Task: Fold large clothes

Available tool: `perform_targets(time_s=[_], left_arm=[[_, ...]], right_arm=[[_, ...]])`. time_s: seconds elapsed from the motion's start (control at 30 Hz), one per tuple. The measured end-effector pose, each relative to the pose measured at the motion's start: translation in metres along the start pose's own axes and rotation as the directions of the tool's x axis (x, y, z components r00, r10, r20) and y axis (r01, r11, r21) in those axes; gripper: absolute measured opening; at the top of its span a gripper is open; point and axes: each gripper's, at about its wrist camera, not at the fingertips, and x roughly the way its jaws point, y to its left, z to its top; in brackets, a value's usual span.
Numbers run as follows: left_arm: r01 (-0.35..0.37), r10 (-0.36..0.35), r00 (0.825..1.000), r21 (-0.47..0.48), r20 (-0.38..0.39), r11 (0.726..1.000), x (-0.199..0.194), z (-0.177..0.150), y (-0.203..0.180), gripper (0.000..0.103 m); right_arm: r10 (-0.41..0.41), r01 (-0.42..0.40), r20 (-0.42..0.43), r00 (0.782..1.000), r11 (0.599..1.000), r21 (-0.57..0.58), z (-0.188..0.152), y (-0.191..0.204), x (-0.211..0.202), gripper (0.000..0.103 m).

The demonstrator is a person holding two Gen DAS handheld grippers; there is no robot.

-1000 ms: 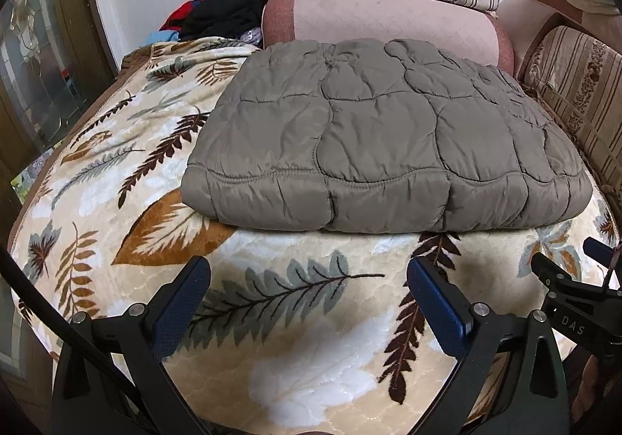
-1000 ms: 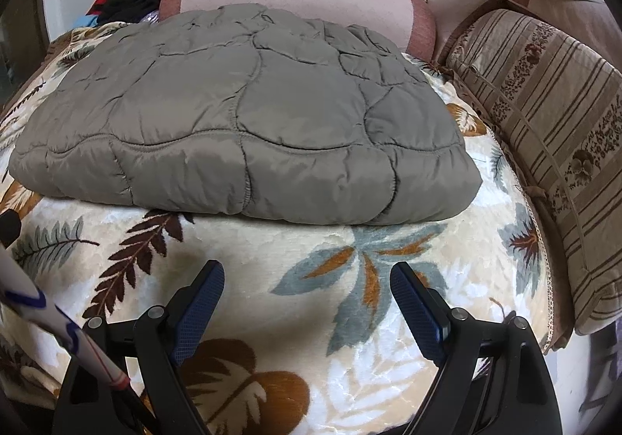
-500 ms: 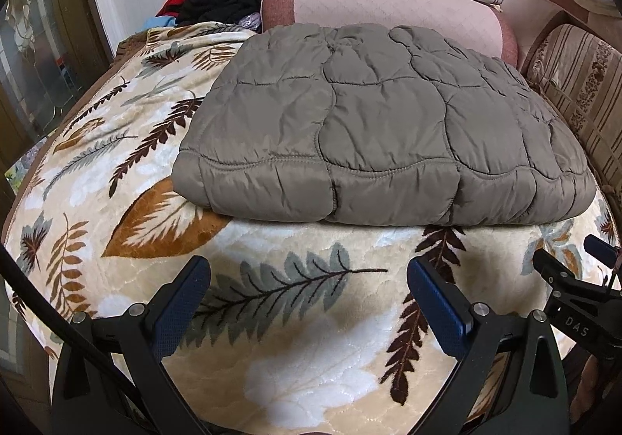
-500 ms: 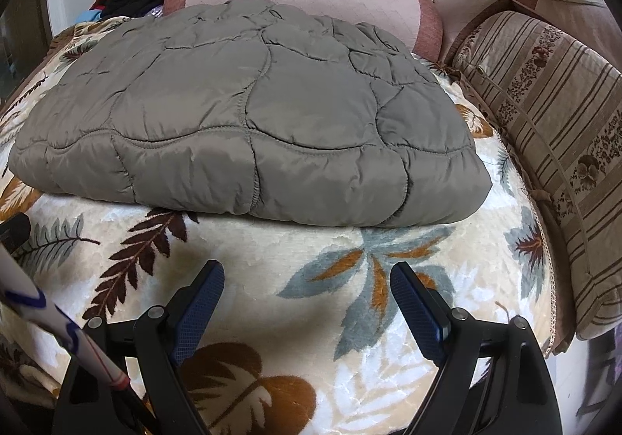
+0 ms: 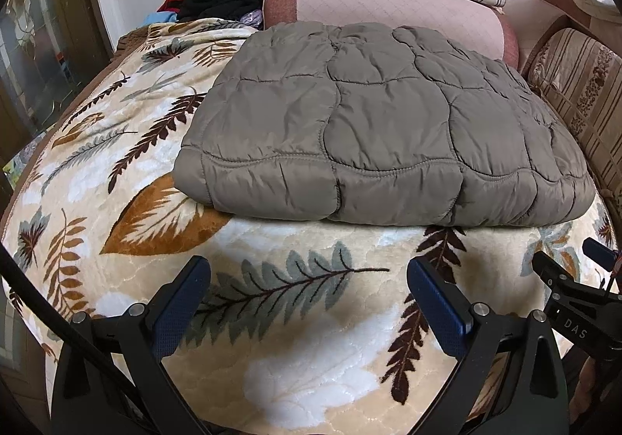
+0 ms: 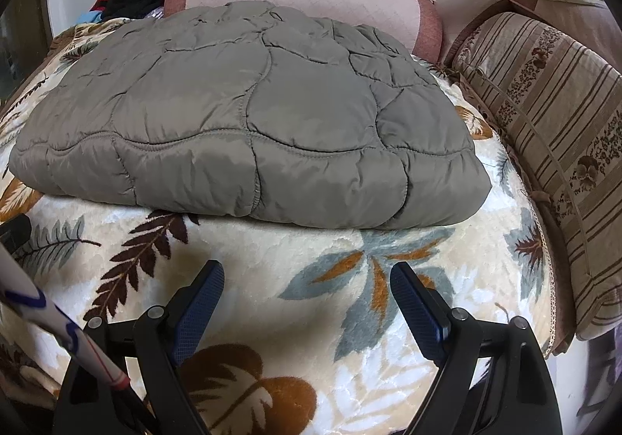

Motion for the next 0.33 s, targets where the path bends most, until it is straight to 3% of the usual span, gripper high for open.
perform_targets(time_s=[0.33], left_arm=[[-0.002,0.002,1.0,0.006,0.005,1.0,-0.002,-0.0004,-0.0003,0.101]], right_arm=[[-0.001,0.001,-0.003,1.0,1.0,0.004,-0.0017,-0.0024,0.0001,0.09]])
